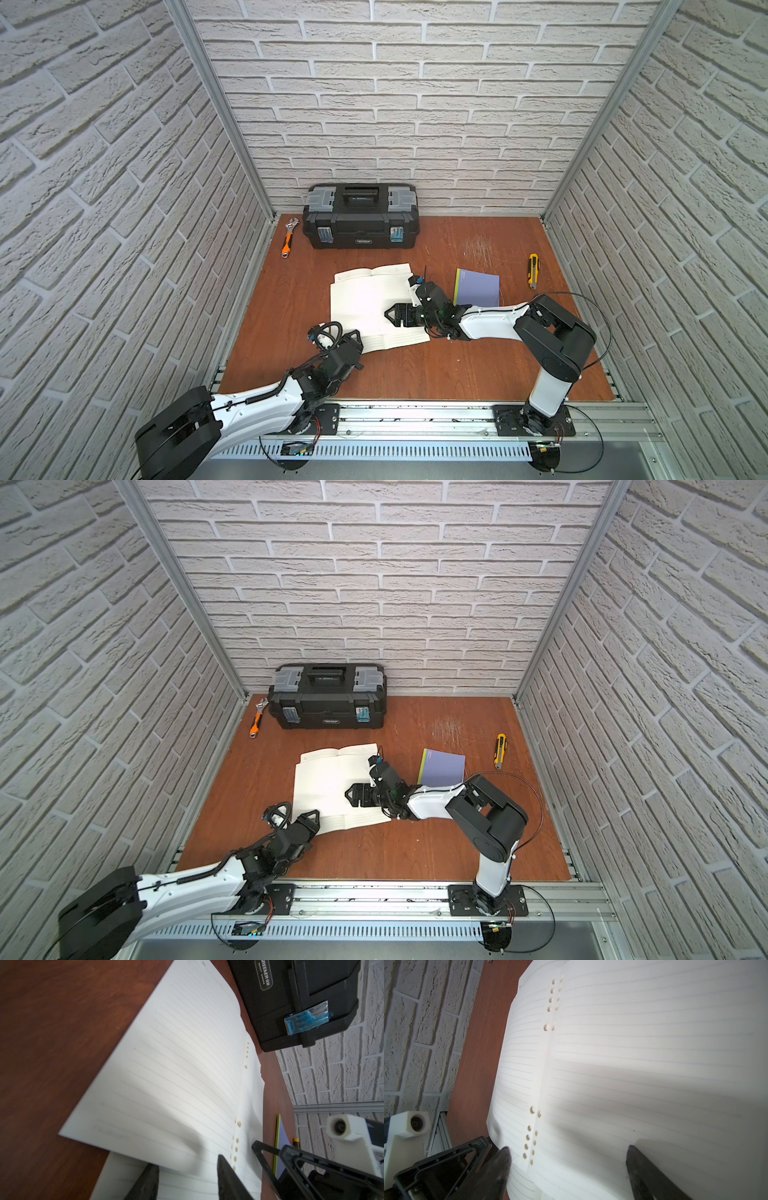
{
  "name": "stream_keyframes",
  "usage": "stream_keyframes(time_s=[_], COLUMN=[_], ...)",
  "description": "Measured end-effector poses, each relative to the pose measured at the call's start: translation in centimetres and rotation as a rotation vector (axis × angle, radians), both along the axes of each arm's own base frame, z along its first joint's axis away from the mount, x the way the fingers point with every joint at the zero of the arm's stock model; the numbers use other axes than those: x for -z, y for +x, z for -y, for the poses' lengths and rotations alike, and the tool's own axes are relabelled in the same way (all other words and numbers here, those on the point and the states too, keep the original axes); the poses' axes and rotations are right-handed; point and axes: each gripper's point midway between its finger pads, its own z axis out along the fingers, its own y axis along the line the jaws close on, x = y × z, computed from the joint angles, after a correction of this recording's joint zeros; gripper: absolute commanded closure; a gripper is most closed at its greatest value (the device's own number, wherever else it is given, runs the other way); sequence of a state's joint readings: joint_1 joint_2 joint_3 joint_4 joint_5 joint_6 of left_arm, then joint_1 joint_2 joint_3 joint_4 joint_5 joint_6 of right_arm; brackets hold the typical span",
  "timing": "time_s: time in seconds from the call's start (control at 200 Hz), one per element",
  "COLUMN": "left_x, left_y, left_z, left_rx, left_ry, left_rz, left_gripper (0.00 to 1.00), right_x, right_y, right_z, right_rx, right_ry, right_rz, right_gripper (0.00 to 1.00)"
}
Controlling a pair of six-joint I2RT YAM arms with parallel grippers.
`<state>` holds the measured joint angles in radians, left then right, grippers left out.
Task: Close the notebook
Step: Pick up the notebook at the notebook.
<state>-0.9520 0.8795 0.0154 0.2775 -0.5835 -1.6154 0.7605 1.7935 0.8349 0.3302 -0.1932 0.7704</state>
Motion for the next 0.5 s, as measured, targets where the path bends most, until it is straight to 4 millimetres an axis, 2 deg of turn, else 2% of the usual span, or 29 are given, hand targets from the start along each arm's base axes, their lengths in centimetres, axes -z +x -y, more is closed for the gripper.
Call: stream_keyframes(time_s=[0.165,0.43,0.5], left_x=[-0.1,0.1,0.0], left_y=[0.0,-0.2,-0.2], left_z=[0.5,1.0,1.2], left_rx=[0.026,0.07,0.079], left_ry=[0.026,0.085,0.095], left_rz=[0.019,0.036,0.045], left_gripper=[0.62,0.87,0.9], right_x=[0.0,0.0,0.0], right_y=[0.0,-0.1,-0.1], right_z=[0.0,-0.1,-0.1], right_rx=[-0.003,-0.005,-0.006], right_ry=[0.002,0.004,0.004], right_rz=[-0.001,-0.003,-0.004], right_gripper=[0.13,0.13,0.13])
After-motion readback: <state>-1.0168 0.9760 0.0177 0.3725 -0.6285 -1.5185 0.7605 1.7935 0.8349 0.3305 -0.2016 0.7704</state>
